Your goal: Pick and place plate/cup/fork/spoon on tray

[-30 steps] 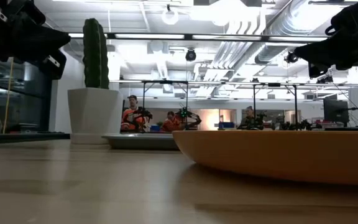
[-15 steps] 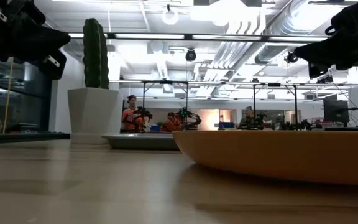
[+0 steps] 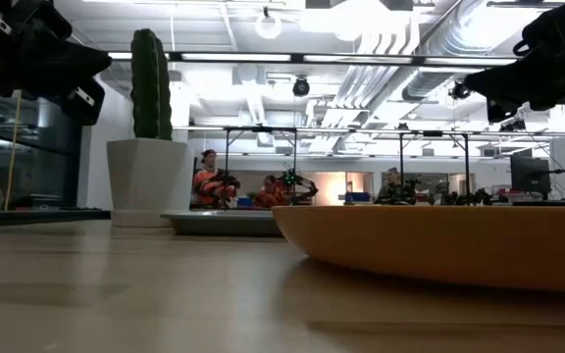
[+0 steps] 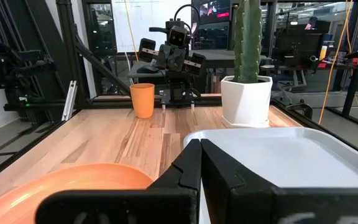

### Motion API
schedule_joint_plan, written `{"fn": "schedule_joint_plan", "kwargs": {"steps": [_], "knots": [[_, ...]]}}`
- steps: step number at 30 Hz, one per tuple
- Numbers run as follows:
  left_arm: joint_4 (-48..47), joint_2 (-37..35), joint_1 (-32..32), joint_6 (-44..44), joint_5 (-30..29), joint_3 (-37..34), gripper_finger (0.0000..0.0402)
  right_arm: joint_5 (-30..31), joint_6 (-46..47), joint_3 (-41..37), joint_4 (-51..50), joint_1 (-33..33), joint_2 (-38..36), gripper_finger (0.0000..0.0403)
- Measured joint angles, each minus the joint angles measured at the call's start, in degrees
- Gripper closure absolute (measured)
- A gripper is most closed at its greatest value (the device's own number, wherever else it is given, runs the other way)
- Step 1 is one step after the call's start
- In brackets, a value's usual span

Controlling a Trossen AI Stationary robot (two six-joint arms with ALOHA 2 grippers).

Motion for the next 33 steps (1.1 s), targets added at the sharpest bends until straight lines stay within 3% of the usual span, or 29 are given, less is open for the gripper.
{"fn": "schedule_joint_plan", "kwargs": {"steps": [20,33], "knots": [[0.0,0.0,0.0,0.0,0.0,0.0,0.0401,0.0,0.0,0.0,0.0,0.0,0.0,0.0403],[0.0,0.0,0.0,0.0,0.0,0.0,0.0401,3.3,0.0,0.1,0.2,0.0,0.0,0.0403]]}}
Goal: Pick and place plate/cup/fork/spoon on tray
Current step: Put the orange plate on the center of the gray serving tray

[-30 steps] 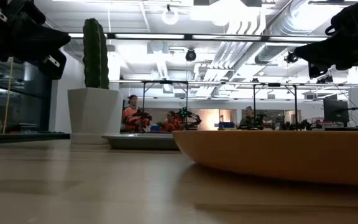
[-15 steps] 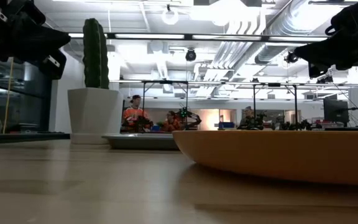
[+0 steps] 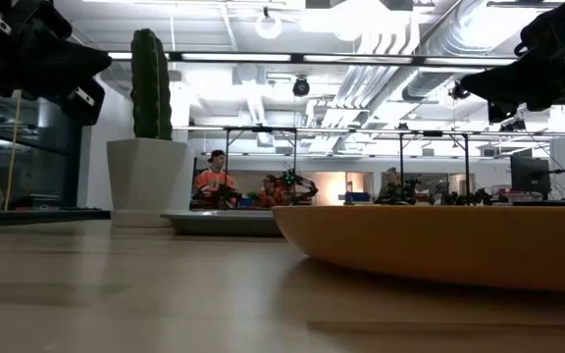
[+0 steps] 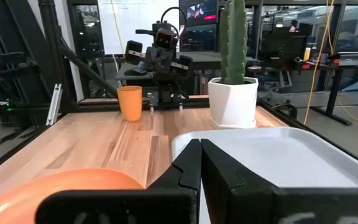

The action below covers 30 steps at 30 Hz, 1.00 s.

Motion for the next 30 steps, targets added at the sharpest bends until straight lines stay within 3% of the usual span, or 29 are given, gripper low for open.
{"fn": "schedule_joint_plan", "kwargs": {"steps": [3,8,12,16,20,24,30], "knots": [[0.0,0.0,0.0,0.0,0.0,0.0,0.0401,-0.3,1.3,0.0,1.9,0.0,0.0,0.0403],[0.0,0.0,0.0,0.0,0.0,0.0,0.0401,-4.6,16.7,0.0,20.8,0.1,0.0,0.0403],[0.0,0.0,0.0,0.0,0.0,0.0,0.0401,1.5,24.5,0.1,39.6,0.0,0.0,0.0403],[0.0,0.0,0.0,0.0,0.0,0.0,0.0401,10.9,26.8,0.2,46.9,0.0,0.0,0.0403],[0.0,0.0,0.0,0.0,0.0,0.0,0.0401,18.2,28.5,3.8,40.9,0.0,2.0,0.0402],[0.0,0.0,0.0,0.0,0.0,0.0,0.0401,23.2,29.7,12.2,30.3,0.0,10.0,0.0393],[0.0,0.0,0.0,0.0,0.0,0.0,0.0401,28.9,33.0,28.5,4.4,-2.1,25.5,0.0329]]}}
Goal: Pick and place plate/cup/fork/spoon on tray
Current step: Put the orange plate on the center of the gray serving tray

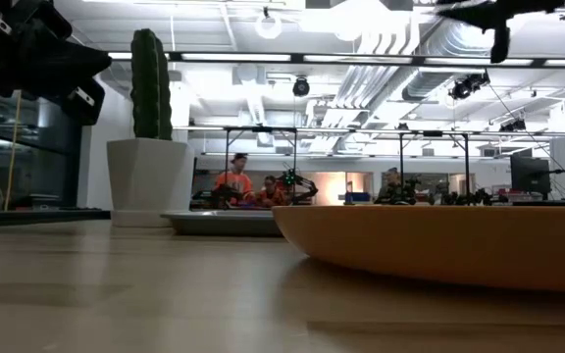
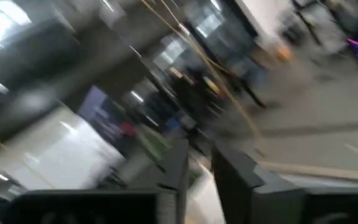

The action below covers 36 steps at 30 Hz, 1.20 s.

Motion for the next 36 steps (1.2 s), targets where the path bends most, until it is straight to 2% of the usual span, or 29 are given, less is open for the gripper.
{"fn": "schedule_joint_plan", "kwargs": {"steps": [3,7,10,13,17,21,26,36], "knots": [[0.0,0.0,0.0,0.0,0.0,0.0,0.0401,-0.3,6.7,7.7,-13.8,-4.6,7.1,0.0281],[0.0,0.0,0.0,0.0,0.0,0.0,0.0401,-2.2,16.0,17.2,-38.5,-14.0,15.7,0.0231],[0.0,0.0,0.0,0.0,0.0,0.0,0.0401,-9.5,20.0,21.7,-52.5,-21.8,21.1,0.0215],[0.0,0.0,0.0,0.0,0.0,0.0,0.0401,-16.1,19.9,22.6,-59.4,-26.7,25.5,0.0213],[0.0,0.0,0.0,0.0,0.0,0.0,0.0401,-17.5,19.6,22.6,-65.0,-29.8,30.5,0.0213],[0.0,0.0,0.0,0.0,0.0,0.0,0.0401,-18.5,19.4,22.6,-66.6,-31.5,33.2,0.0213],[0.0,0.0,0.0,0.0,0.0,0.0,0.0401,-19.5,17.9,22.6,-66.5,-32.0,34.0,0.0213],[0.0,0.0,0.0,0.0,0.0,0.0,0.0401,-25.6,14.7,22.6,-66.3,-32.1,34.0,0.0213]]}}
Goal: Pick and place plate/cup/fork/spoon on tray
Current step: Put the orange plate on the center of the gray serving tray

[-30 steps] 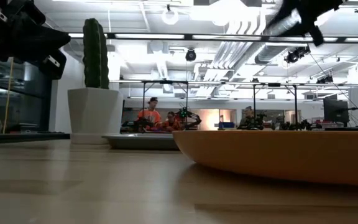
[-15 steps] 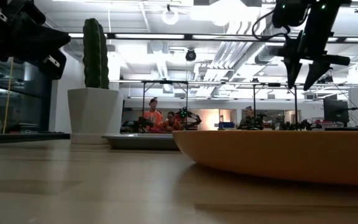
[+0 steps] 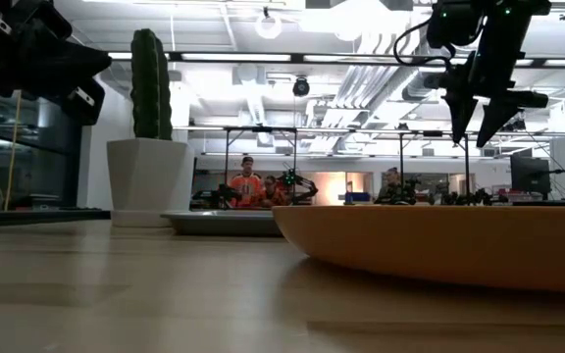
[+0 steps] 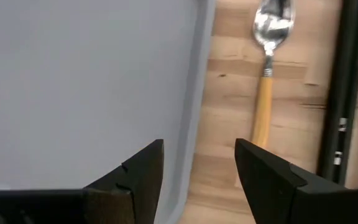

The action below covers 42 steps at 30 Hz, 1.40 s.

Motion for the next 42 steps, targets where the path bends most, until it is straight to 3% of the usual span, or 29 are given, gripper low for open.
{"fn": "schedule_joint_plan", "kwargs": {"steps": [6,10,14,17,23,28,33,42], "knots": [[0.0,0.0,0.0,0.0,0.0,0.0,0.0401,-5.9,-2.8,0.0,2.1,0.1,-0.7,0.0213],[0.0,0.0,0.0,0.0,0.0,0.0,0.0401,-13.4,-5.5,0.0,5.2,2.2,-2.3,0.0213],[0.0,0.0,0.0,0.0,0.0,0.0,0.0401,-23.4,-4.6,0.0,9.6,7.9,-4.5,0.0213],[0.0,0.0,0.0,0.0,0.0,0.0,0.0401,-26.4,0.2,0.0,13.9,15.2,-5.3,0.0213],[0.0,0.0,0.0,0.0,0.0,0.0,0.0401,-24.6,9.3,0.0,20.9,31.4,-2.2,0.0213],[0.0,0.0,0.0,0.0,0.0,0.0,0.0401,-20.7,13.4,2.5,17.5,39.8,6.3,0.0213],[0.0,0.0,0.0,0.0,0.0,0.0,0.0401,-16.6,12.2,3.9,12.6,43.7,15.9,0.0213],[0.0,0.0,0.0,0.0,0.0,0.0,0.0401,-10.5,7.9,3.9,10.7,43.9,28.6,0.0213]]}}
